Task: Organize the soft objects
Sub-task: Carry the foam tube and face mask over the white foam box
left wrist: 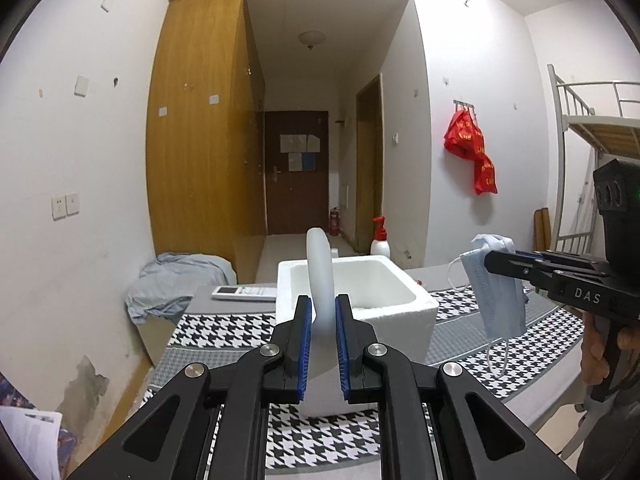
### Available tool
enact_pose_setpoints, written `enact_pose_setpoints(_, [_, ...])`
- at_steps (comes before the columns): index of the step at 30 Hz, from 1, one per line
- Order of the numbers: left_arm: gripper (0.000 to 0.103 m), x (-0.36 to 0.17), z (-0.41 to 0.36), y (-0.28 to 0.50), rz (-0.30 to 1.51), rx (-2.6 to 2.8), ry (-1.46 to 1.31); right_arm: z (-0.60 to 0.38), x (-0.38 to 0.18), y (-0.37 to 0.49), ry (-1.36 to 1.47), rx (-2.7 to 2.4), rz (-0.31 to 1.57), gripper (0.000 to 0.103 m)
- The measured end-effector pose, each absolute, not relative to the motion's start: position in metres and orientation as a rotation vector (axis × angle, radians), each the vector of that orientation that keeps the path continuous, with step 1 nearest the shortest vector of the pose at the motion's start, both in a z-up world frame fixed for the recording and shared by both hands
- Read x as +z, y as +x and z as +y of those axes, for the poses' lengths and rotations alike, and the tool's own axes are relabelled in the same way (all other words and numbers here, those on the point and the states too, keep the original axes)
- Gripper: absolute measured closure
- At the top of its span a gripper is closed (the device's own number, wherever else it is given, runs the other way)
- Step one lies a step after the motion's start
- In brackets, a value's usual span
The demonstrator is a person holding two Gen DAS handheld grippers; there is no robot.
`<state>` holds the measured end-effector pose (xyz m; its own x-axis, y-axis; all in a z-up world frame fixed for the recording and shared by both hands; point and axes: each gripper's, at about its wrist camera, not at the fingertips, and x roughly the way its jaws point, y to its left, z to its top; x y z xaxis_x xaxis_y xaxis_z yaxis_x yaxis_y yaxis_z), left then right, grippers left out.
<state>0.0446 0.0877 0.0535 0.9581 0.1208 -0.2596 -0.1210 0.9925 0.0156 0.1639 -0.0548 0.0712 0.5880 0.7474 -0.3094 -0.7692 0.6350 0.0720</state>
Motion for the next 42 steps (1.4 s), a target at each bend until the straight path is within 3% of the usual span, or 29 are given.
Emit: enact_pose_setpoints(42, [0.09, 0.055, 0.155, 0.083, 0.305, 0.237, -0.037, 0.026, 0.083, 0.234, -0.105, 0.95, 0.386, 0.088])
